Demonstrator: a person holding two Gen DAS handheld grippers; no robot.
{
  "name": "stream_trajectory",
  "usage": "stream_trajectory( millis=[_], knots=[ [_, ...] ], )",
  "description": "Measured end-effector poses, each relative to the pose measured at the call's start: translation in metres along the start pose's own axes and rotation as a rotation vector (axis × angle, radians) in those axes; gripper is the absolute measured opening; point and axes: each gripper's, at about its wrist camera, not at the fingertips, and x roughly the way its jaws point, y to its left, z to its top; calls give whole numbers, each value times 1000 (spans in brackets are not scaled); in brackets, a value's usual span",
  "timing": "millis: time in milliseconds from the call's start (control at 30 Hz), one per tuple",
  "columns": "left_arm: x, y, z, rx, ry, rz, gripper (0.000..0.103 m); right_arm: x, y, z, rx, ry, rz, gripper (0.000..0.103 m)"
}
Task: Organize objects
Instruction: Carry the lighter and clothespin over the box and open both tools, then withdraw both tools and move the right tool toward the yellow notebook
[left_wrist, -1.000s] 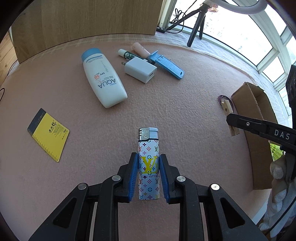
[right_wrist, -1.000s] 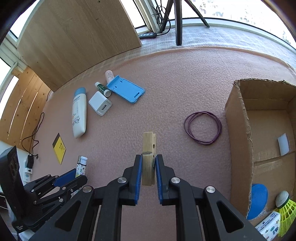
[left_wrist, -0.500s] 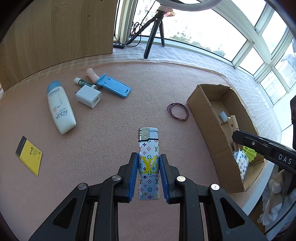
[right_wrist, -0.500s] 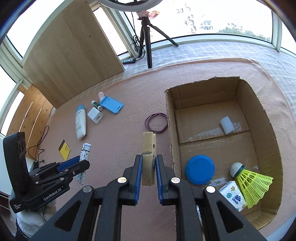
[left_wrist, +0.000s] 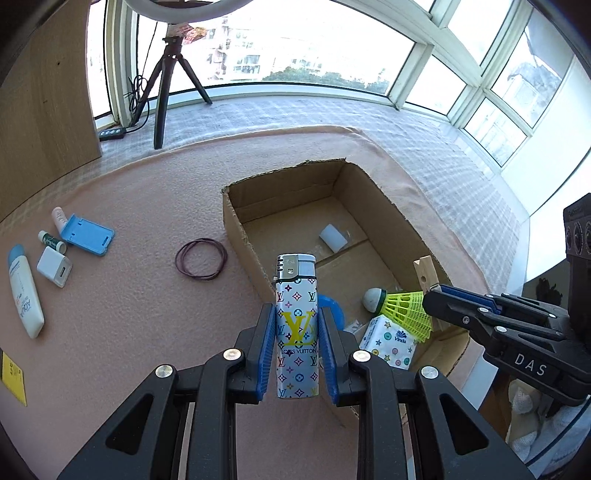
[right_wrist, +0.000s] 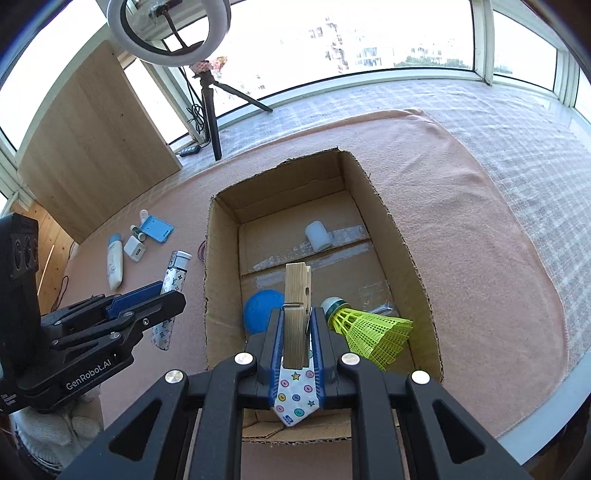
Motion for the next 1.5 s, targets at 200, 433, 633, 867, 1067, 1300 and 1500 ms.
stream_trajectory(
  millis=[200,433,633,867,1067,1300,1500],
  knots=[
    [12,-22,9,24,9,-6,25,-2,-16,-1,17,-2,-13,13],
    [10,-23,11,17,4,-22,38,-6,-26,2,32,-26,-23,46],
    [2,-9,10,-8,-8,-3,40,-7,-26,6,43,-43,-24,53],
    [-12,17,4,-48,-20,20,40,-3,-9,10,18,-39,0,53],
    [-29,52,-8,-101,-30,52,40,4,19,13,-18,-29,39,53],
    [-49,109,-36,-185,-23,104,40,18,65,15,-88,-2,88,53],
    [-72,164,-66,-271,-22,161,40,35,116,15,-176,36,136,53]
  ],
)
